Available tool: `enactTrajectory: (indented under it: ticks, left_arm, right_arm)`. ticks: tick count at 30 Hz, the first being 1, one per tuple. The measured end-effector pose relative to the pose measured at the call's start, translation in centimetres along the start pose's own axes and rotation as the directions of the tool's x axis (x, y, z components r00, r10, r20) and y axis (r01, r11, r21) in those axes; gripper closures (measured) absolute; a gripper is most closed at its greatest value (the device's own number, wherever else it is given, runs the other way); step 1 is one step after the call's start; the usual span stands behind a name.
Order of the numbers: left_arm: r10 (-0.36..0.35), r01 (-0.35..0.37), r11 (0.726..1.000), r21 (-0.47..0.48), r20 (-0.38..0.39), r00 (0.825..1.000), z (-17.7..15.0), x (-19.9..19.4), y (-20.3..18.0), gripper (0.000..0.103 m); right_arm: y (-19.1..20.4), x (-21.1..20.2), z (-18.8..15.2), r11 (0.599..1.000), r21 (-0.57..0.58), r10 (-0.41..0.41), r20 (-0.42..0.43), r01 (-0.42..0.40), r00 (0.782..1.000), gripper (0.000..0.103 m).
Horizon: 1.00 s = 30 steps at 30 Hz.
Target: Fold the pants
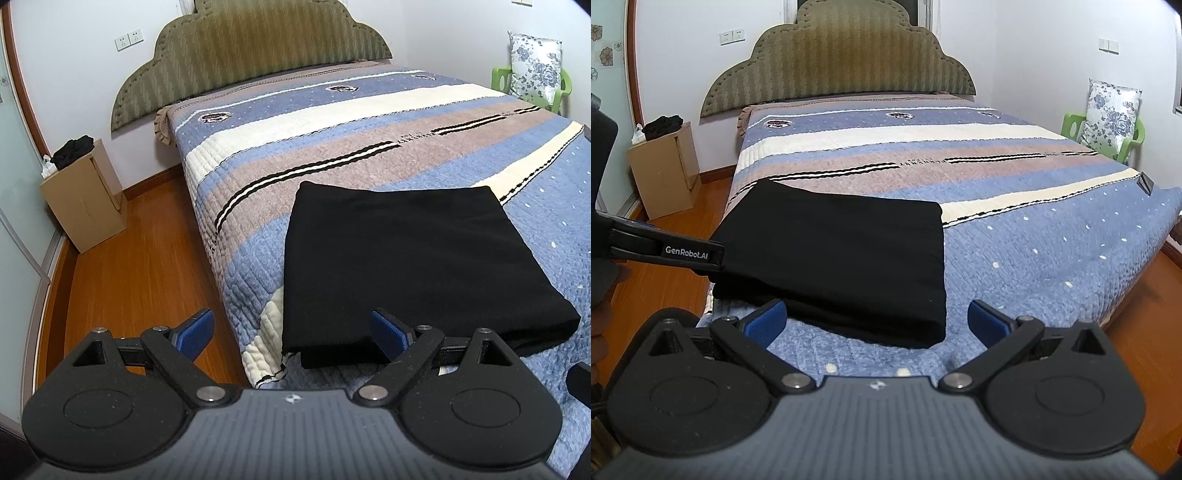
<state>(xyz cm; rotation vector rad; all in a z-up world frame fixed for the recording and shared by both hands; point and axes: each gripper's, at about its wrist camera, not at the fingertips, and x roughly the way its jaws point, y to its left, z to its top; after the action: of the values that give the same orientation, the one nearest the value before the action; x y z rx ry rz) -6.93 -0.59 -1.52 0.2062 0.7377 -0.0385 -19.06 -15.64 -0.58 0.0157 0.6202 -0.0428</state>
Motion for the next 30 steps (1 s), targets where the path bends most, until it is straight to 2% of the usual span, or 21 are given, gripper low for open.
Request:
enactTrajectory:
  ticks: [15,22,30]
  left_arm:
    - [-0.01,0.009,1.0,-0.022,-0.025,1.0,-0.4,0.3,0.7,0.011]
    - [-0.017,0.021,0.995,-0.099,0.042,0.999,-0.1,-0.6,1.9,0.011]
    - [-0.01,0.009,0.996,-0.089,-0.013,1.0,-0.4,0.9,1.7,0.011]
  right_arm:
    - [0.6,-0.4,-0.1,1.0,-0.025,0.003,-0.003,-0.003,1.0,0.0]
    - [0.3,-0.7,0.1,1.0,-0.013,-0.014,0.032,0.014,0.999,0.0]
    - [0.5,0.2,0.1,1.0,-0.013,-0.01,0.014,0.01,1.0,0.0]
